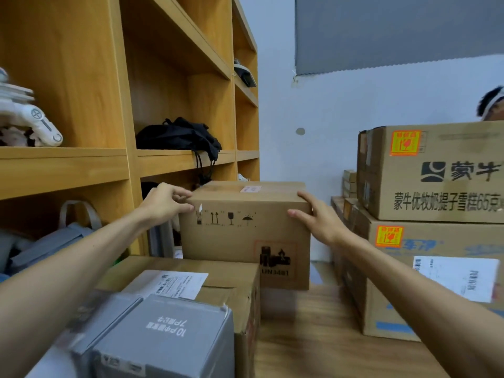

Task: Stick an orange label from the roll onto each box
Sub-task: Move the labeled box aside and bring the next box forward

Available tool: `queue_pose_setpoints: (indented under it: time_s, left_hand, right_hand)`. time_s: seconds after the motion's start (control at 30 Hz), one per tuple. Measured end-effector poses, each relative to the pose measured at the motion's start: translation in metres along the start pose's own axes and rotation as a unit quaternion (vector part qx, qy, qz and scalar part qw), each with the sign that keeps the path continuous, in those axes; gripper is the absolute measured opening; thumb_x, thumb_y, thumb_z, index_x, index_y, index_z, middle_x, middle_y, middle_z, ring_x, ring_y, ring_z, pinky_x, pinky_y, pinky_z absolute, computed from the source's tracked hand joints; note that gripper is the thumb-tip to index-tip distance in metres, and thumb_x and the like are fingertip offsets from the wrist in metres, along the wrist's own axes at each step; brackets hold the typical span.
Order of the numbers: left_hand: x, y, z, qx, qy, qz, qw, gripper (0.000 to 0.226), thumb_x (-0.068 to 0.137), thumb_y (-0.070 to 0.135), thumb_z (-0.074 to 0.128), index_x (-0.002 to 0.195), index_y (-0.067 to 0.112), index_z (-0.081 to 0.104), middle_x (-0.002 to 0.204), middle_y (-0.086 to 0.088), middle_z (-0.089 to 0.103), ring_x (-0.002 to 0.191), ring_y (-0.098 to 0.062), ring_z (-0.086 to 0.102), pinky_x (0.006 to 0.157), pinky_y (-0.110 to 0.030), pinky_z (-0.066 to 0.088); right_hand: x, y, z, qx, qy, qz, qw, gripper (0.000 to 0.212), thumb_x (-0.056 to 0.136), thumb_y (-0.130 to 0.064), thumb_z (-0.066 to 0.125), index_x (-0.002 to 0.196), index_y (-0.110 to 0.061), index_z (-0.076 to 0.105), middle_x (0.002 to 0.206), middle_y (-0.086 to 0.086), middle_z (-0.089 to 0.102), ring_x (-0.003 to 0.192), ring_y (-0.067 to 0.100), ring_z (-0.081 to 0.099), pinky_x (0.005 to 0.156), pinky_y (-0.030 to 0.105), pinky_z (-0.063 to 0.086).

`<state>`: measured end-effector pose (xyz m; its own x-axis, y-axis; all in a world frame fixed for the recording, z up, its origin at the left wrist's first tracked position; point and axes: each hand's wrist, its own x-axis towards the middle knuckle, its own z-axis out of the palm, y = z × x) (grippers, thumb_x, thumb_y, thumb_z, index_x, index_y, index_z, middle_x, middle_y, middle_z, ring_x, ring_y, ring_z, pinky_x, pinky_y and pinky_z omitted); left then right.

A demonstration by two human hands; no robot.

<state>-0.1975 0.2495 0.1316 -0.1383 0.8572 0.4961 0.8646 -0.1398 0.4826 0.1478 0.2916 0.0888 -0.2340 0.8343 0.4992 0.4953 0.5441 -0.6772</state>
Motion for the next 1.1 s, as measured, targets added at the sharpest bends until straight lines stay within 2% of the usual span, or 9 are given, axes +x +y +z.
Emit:
queue_pose_setpoints:
  time_s: [0.1,0.2,0.33,0.53,0.63,0.8,0.87,0.97,1.1]
  left_hand:
    - [-0.006,0.022,-0.015,-0.038,0.063,0.019,0.997,0.045,0.088,0.023,0.076,0.131,0.020,0.065,0.132,-0.009,0.063,0.122,-0.024,0.056,0.097,-0.040,0.049]
    - [-0.014,0.048,-0.033,-0.123,0.118,0.035,0.985,0.046,0.086,0.024,0.078,0.131,0.025,0.065,0.127,0.001,0.061,0.116,-0.018,0.054,0.085,-0.032,0.052]
    - [-0.036,0.083,-0.062,-0.166,0.165,0.077,0.969,0.045,0.084,0.024,0.081,0.126,0.030,0.068,0.125,0.005,0.063,0.109,-0.015,0.059,0.088,-0.033,0.053]
    - [-0.087,0.140,-0.086,-0.172,0.176,0.129,0.961,0.049,0.084,0.032,0.080,0.131,0.027,0.065,0.128,0.002,0.064,0.118,-0.018,0.058,0.098,-0.043,0.054]
    - [-0.114,0.171,-0.088,-0.161,0.188,0.159,0.956,0.049,0.085,0.032,0.078,0.132,0.024,0.065,0.129,-0.001,0.063,0.118,-0.018,0.057,0.096,-0.038,0.053]
    - [-0.151,0.210,-0.101,-0.132,0.211,0.196,0.948,0.050,0.085,0.032,0.079,0.132,0.023,0.065,0.130,-0.002,0.064,0.118,-0.018,0.057,0.096,-0.045,0.055]
    - [-0.165,0.219,-0.113,-0.127,0.214,0.195,0.949,0.051,0.085,0.033,0.080,0.132,0.023,0.065,0.130,-0.003,0.063,0.118,-0.018,0.057,0.094,-0.045,0.056]
    - [-0.185,0.233,-0.127,-0.105,0.225,0.201,0.948,0.051,0.085,0.034,0.078,0.132,0.021,0.065,0.130,-0.004,0.063,0.116,-0.016,0.056,0.088,-0.034,0.053]
    - [-0.210,0.244,-0.129,-0.088,0.218,0.213,0.948,0.049,0.087,0.035,0.077,0.132,0.020,0.064,0.128,-0.006,0.063,0.114,-0.016,0.055,0.083,-0.029,0.049]
  right_hand:
    - [-0.002,-0.027,-0.029,0.001,0.031,-0.022,0.999,0.060,0.097,-0.033,0.060,0.150,-0.019,0.036,0.140,0.008,0.050,0.117,0.020,0.053,0.095,0.032,0.051]
    - [-0.007,-0.053,-0.058,-0.003,0.070,-0.047,0.996,0.057,0.097,-0.033,0.060,0.148,-0.019,0.039,0.134,0.006,0.053,0.112,0.019,0.054,0.083,0.022,0.049]
    - [-0.030,-0.083,-0.098,-0.011,0.111,-0.078,0.991,0.052,0.095,-0.037,0.063,0.142,-0.022,0.047,0.122,-0.001,0.053,0.106,0.015,0.054,0.072,0.014,0.044]
    - [-0.087,-0.111,-0.159,-0.016,0.139,-0.090,0.986,0.048,0.092,-0.039,0.066,0.135,-0.020,0.054,0.114,0.003,0.060,0.100,0.017,0.060,0.075,0.022,0.051]
    - [-0.119,-0.108,-0.188,-0.005,0.133,-0.069,0.989,0.048,0.090,-0.041,0.068,0.133,-0.023,0.054,0.113,0.005,0.063,0.096,0.018,0.063,0.068,0.023,0.047]
    - [-0.162,-0.103,-0.205,0.060,0.138,-0.051,0.987,0.065,0.070,-0.061,0.071,0.126,-0.032,0.057,0.117,0.009,0.064,0.105,0.024,0.065,0.092,0.046,0.056]
    - [-0.174,-0.109,-0.210,0.076,0.145,-0.062,0.984,0.065,0.070,-0.062,0.070,0.127,-0.032,0.058,0.116,0.007,0.065,0.104,0.024,0.066,0.089,0.046,0.057]
    - [-0.190,-0.121,-0.220,0.071,0.148,-0.061,0.985,0.060,0.072,-0.061,0.070,0.125,-0.034,0.059,0.108,0.010,0.068,0.097,0.030,0.068,0.076,0.050,0.058]
    - [-0.214,-0.125,-0.238,0.066,0.145,-0.065,0.985,0.045,0.089,-0.041,0.070,0.129,-0.026,0.058,0.108,0.012,0.068,0.093,0.023,0.069,0.067,0.031,0.058]
